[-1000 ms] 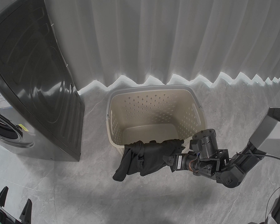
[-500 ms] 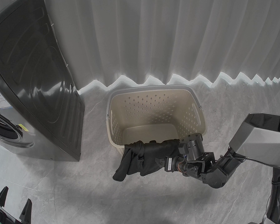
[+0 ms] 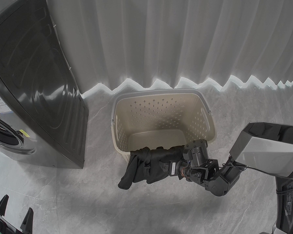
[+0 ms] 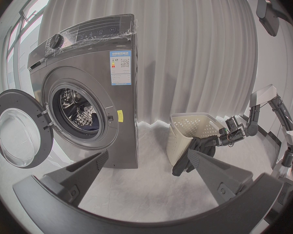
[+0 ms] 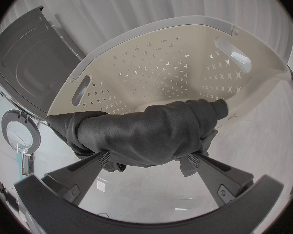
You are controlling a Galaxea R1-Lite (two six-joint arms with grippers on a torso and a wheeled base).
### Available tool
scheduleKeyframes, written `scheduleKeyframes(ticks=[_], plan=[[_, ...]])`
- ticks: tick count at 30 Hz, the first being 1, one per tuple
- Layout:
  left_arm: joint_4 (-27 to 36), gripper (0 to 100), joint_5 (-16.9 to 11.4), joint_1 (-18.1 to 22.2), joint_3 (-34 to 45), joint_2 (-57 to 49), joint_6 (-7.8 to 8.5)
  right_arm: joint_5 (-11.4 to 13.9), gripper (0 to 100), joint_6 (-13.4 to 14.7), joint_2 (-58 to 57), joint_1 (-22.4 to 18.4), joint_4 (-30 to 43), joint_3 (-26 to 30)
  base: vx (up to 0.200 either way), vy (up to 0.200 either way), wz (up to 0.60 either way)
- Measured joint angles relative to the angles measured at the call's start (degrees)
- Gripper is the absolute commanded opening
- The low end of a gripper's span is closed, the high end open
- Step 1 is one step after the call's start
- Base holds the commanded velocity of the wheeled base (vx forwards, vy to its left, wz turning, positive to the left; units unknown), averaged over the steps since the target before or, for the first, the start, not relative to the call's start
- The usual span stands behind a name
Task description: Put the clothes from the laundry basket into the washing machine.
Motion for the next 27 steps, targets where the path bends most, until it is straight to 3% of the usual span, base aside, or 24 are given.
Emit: scheduleKeyframes(ticks=[14,27], plan=[[0.0,100,0.1,0.0,0.0,0.0,-0.11,0.2,0,0.5,0.2,0.7,-4.3,1.0,0.0,0.0,0.0],[0.0,100,0.1,0.0,0.0,0.0,-0.15,0.1,0,0.7,-12.2,3.0,-5.6,11.1,0.0,0.0,0.0]])
